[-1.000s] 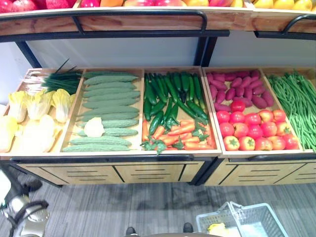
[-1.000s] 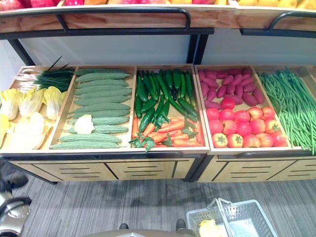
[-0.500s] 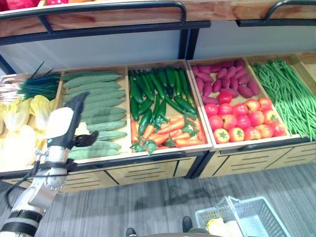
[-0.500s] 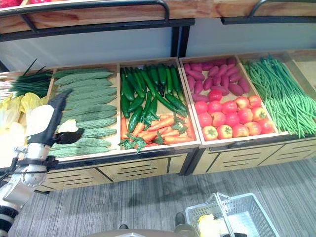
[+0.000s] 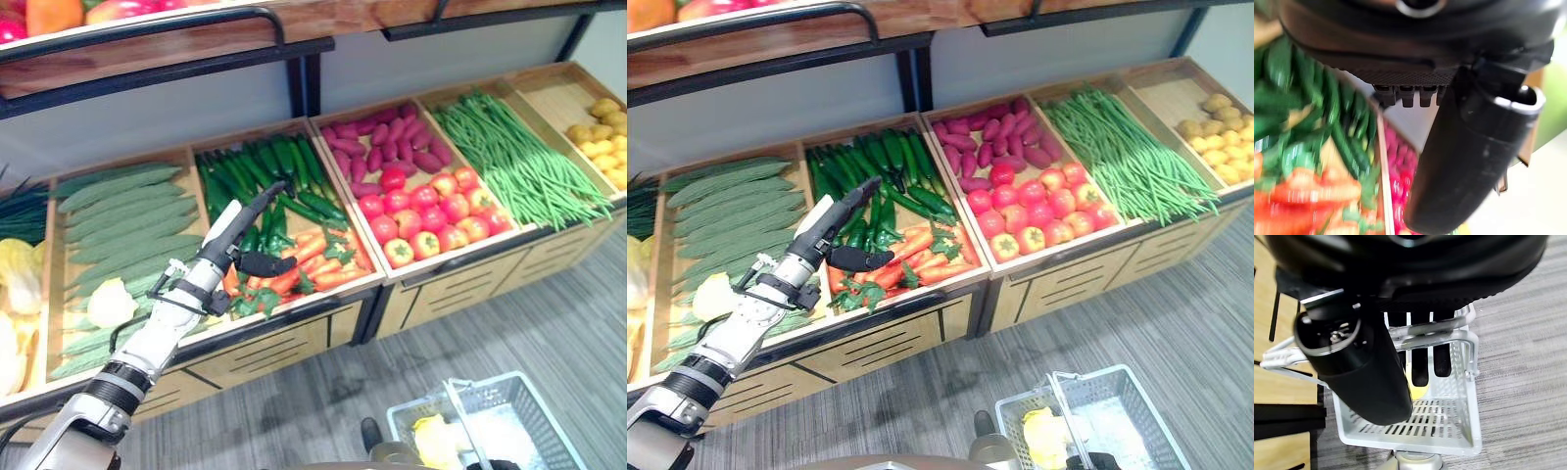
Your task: Get the vegetables into the basket
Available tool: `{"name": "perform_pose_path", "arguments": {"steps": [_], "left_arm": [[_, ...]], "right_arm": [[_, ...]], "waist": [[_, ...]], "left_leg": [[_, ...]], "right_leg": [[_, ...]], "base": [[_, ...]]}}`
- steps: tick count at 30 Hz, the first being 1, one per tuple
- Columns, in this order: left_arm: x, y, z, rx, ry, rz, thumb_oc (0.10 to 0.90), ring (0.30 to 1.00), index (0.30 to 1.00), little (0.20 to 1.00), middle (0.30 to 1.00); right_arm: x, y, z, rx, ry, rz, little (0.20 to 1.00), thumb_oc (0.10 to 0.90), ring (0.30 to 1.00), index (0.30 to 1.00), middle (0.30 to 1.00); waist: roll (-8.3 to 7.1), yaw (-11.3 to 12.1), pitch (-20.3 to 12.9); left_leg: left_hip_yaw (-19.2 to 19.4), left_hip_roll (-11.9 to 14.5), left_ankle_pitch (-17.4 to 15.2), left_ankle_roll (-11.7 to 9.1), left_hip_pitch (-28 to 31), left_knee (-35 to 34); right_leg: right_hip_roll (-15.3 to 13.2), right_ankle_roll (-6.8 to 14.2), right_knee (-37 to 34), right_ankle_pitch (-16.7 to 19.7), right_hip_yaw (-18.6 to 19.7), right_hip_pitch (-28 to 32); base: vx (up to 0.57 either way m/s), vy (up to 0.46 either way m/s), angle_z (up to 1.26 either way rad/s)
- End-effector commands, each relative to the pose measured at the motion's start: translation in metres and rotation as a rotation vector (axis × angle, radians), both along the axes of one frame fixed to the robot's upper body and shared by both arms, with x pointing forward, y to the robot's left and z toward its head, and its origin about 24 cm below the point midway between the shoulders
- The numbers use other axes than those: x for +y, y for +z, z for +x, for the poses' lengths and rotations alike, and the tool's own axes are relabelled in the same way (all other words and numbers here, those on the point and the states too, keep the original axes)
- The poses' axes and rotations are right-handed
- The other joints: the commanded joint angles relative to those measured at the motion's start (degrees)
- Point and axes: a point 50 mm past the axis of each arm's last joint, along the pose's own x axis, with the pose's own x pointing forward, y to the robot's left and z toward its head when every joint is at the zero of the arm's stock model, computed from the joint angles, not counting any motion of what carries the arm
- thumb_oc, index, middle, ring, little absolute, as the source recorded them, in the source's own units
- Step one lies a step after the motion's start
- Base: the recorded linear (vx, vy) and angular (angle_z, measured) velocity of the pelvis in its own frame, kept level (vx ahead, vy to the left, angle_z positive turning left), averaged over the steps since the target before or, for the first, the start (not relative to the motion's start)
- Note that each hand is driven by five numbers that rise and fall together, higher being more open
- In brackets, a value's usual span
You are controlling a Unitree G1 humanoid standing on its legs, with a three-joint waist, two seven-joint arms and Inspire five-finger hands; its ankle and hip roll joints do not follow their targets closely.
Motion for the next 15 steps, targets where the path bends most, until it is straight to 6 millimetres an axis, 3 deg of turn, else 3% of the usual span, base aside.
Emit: {"name": "perform_pose_path", "arguments": {"steps": [1, 3, 5, 6, 7, 9, 12, 15], "left_arm": [[0.008, 0.054, 0.025, -0.208, 0.037, -0.041, 0.900, 1.000, 1.000, 1.000, 1.000], [0.007, 0.051, 0.026, -0.197, 0.044, -0.029, 0.900, 1.000, 1.000, 1.000, 1.000], [0.003, 0.044, 0.030, -0.221, 0.072, 0.132, 0.900, 1.000, 1.000, 1.000, 1.000], [0.003, 0.044, 0.030, -0.221, 0.072, 0.132, 0.900, 1.000, 1.000, 1.000, 1.000], [0.002, 0.039, 0.032, -0.235, 0.077, 0.262, 0.900, 1.000, 1.000, 1.000, 1.000], [0.003, 0.038, 0.033, -0.245, 0.083, 0.297, 0.900, 1.000, 1.000, 1.000, 1.000], [0.002, 0.034, 0.037, -0.282, 0.069, 0.508, 0.900, 1.000, 1.000, 1.000, 1.000], [0.000, 0.031, 0.039, -0.279, 0.059, 0.534, 0.900, 1.000, 1.000, 1.000, 1.000]], "right_arm": [[-0.004, 0.002, 0.005, -0.009, 0.033, -0.006, 0.300, 0.400, 0.300, 0.300, 0.300], [-0.003, 0.002, 0.006, -0.013, 0.035, -0.005, 0.300, 0.400, 0.300, 0.300, 0.300], [-0.004, 0.003, 0.011, -0.028, 0.039, -0.012, 0.300, 0.400, 0.300, 0.300, 0.300], [-0.004, 0.003, 0.012, -0.029, 0.039, -0.011, 0.300, 0.400, 0.300, 0.300, 0.300], [-0.004, 0.004, 0.015, -0.041, 0.041, -0.014, 0.300, 0.400, 0.300, 0.300, 0.300], [-0.004, 0.004, 0.017, -0.047, 0.042, -0.015, 0.300, 0.400, 0.300, 0.300, 0.300], [-0.004, 0.005, 0.023, -0.068, 0.049, -0.028, 0.300, 0.400, 0.300, 0.300, 0.300], [-0.004, 0.005, 0.025, -0.074, 0.055, -0.033, 0.300, 0.400, 0.300, 0.300, 0.300]], "waist": [[-3.16, 0.3, -1.6], [-3.17, 0.3, -1.6], [-3.17, 0.2, -0.9], [-3.15, 0.3, -1.0], [-3.11, 0.2, -0.6], [-3.06, 0.3, -0.7], [-2.91, 0.4, -0.2], [-2.81, 0.4, 0.1]], "left_leg": [[-1.4, 0.4, 1.8, -1.0, -0.5, 0.1], [-1.3, 0.5, 2.0, -1.1, -0.7, 0.1], [-1.2, 0.5, 1.8, -1.0, -0.6, 0.1], [-1.1, 0.5, 2.0, -1.0, -0.8, 0.1], [-1.2, 0.6, 1.8, -1.0, -0.7, 0.1], [-1.0, 0.7, 2.0, -1.0, -1.0, 0.1], [-1.0, 0.9, 2.0, -1.1, -1.3, 0.1], [-0.9, 1.0, 2.0, -1.2, -1.2, 0.1]], "right_leg": [[-4.1, 3.9, 3.0, 0.4, -3.5, -0.6], [-4.0, 3.8, 2.9, 0.6, -3.2, -1.0], [-3.9, 3.8, 3.0, 0.3, -3.1, -1.0], [-3.8, 3.7, 3.0, 0.5, -3.0, -1.2], [-3.7, 3.8, 3.0, 0.2, -3.1, -1.1], [-3.6, 3.7, 3.0, 0.4, -3.0, -1.5], [-3.3, 3.5, 3.1, 0.2, -3.0, -1.7], [-3.2, 3.5, 3.1, 0.2, -3.0, -1.7]], "base": [[0.02, 0.004, -0.04], [0.00, 0.000, 0.00], [0.00, 0.000, 0.00], [0.00, 0.000, 0.00], [0.00, 0.000, 0.00], [0.00, 0.000, 0.00], [0.00, -0.013, -0.02], [0.00, -0.003, -0.01]]}}
